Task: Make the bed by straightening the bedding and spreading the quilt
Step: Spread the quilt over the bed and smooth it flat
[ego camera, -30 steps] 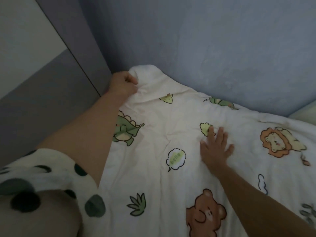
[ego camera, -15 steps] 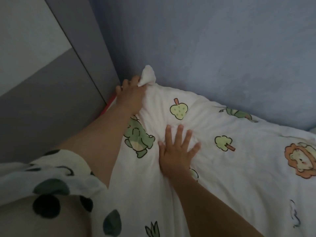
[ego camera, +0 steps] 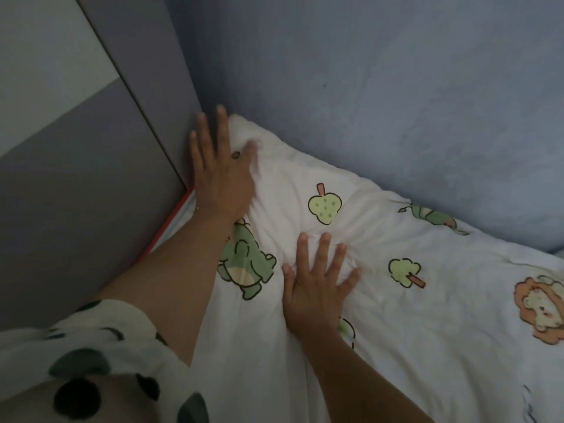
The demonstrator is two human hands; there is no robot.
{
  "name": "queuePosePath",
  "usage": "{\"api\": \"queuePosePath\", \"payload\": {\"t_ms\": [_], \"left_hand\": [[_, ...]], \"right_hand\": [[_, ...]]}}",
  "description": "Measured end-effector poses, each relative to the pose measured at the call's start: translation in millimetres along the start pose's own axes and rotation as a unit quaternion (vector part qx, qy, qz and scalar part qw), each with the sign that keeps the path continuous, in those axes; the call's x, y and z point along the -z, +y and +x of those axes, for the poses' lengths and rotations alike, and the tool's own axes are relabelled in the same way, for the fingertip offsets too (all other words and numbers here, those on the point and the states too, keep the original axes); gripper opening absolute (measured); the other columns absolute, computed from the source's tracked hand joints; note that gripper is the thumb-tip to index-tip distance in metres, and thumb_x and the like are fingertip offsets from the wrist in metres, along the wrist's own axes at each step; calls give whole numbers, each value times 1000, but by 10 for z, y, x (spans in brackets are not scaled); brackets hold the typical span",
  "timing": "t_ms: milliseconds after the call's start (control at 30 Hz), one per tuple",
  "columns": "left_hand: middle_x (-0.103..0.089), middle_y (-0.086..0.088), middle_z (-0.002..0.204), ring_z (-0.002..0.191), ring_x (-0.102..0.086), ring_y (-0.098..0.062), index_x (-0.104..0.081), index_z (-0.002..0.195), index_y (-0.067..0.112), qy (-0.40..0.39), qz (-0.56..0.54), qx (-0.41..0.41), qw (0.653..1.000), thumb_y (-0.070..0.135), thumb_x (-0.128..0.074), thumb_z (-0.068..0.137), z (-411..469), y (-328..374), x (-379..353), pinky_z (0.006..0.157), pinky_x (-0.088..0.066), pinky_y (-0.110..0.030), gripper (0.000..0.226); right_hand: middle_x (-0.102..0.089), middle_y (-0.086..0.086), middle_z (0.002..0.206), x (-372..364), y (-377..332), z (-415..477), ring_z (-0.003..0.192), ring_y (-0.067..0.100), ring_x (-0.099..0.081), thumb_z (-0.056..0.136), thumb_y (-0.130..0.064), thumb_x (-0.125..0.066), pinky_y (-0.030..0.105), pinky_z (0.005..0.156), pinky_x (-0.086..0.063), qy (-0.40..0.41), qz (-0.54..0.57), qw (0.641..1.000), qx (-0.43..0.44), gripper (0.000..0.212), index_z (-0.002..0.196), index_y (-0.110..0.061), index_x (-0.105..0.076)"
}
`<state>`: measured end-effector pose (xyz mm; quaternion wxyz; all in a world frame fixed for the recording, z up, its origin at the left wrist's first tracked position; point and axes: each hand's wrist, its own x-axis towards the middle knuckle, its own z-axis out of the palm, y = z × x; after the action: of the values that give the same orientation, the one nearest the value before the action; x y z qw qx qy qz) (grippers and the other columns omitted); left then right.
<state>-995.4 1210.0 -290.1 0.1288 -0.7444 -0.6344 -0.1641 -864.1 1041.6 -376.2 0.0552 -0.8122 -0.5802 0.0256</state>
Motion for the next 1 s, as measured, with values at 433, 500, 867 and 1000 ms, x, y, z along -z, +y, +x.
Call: {"api": "queuePosePath", "payload": {"t_ms": [433, 500, 867, 1000], "left_hand": [[22, 7, 158, 145, 21, -24, 13, 145, 49, -237, -46, -137, 961, 62, -13, 94, -163, 157, -295, 115, 13, -52, 59], [24, 8, 157, 144, 22, -23, 13, 144, 50, -268, -61, -134, 952, 62, -15, 94, -115, 135, -285, 115, 13, -51, 59], [17, 2, 159, 146, 18, -18, 11, 151, 24, -245, -52, -126, 960, 34, -20, 102, -1087, 343, 196, 118, 10, -42, 59], [13, 5, 160, 147, 12, -14, 8, 152, 25, -252, -55, -133, 957, 34, -22, 102, -1211, 97, 62, 118, 7, -38, 59]], "right_hand": [[-2, 7, 162, -20, 16, -26, 147, 38, 1, 96, -55, -18, 69, 109, 1, 7, 4, 1000, 5, 62, 153, -34, -7], [-2, 7, 162, -25, 17, -28, 147, 38, 1, 95, -55, -18, 69, 109, 2, 7, 8, 1000, 7, 62, 153, -34, -7], [-6, 10, 161, -19, 37, -12, 146, 40, -3, 96, -54, -12, 71, 107, -1, -3, 14, 1000, 16, 61, 153, -31, -11], [2, 7, 162, 2, 86, -17, 146, 37, 5, 93, -57, -15, 69, 108, 7, -31, 37, 998, 36, 64, 152, -35, -5]]}}
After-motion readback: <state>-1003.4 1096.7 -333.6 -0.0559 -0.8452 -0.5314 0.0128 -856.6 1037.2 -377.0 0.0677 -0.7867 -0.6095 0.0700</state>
